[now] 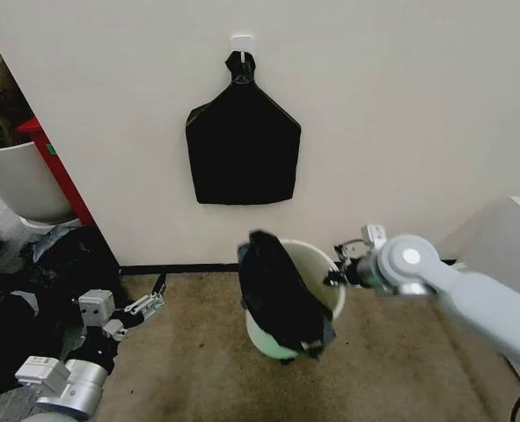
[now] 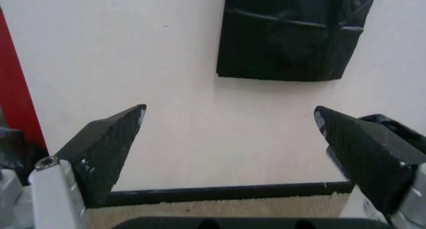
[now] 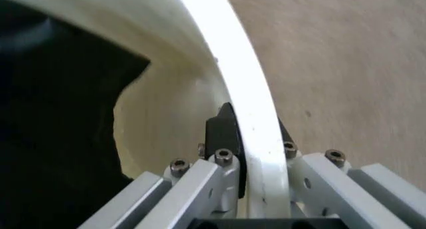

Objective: Place the garbage bag over the trash bin.

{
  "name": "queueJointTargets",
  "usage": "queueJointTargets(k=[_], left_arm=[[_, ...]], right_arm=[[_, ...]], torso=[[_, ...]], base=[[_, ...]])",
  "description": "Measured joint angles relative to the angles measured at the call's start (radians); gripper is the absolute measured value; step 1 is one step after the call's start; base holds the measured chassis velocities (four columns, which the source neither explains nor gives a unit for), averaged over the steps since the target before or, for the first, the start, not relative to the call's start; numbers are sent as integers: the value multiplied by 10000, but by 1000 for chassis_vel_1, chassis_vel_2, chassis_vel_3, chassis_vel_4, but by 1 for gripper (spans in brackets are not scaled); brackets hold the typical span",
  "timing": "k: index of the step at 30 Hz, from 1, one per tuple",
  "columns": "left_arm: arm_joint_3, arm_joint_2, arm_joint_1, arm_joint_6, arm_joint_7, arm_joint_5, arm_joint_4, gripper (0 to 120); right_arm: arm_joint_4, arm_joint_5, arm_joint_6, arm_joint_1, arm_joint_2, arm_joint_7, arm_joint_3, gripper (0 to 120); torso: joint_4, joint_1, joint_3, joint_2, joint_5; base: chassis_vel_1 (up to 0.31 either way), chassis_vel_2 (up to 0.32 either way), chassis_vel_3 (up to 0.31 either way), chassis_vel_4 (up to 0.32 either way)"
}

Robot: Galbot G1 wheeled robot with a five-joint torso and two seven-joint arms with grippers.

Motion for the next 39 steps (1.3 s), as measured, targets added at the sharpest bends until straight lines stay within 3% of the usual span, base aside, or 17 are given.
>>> queueJointTargets(k=[2, 7, 13, 19, 25, 39], left_arm=[[60, -16, -5, -18, 0, 23, -2, 100], [158, -122, 47, -82, -2, 176, -33, 100], [315, -282, 140, -205, -40, 449, -29, 100], [382, -456, 254, -283, -50, 630, -35, 100], [443, -687, 331, -417, -38, 844, -92, 100], [706, -985, 345, -473, 16, 1175, -88, 100]], right_arm=[[475, 35, 936, -765, 223, 937, 537, 0], [991, -116, 2012, -2027, 753, 1706, 1525, 0], [1192, -931, 2608, -2698, 1283, 1952, 1644, 0], [968, -1495, 2910, -2785, 1969, 2122, 1236, 0], [608, -2343, 3239, -2515, 2400, 2161, 110, 0], [-53, -3423, 3511, -1888, 2644, 2589, -849, 0]], torso=[[1, 0, 0, 0, -2], [-2, 0, 0, 0, 1], [-1, 0, 1, 0, -1], [2, 0, 1, 0, -2], [1, 0, 1, 0, -1], [0, 0, 2, 0, -1]], base=[[0, 0, 0, 0], [0, 0, 0, 0], [0, 0, 0, 0], [0, 0, 0, 0], [0, 0, 0, 0], [0, 0, 0, 0]])
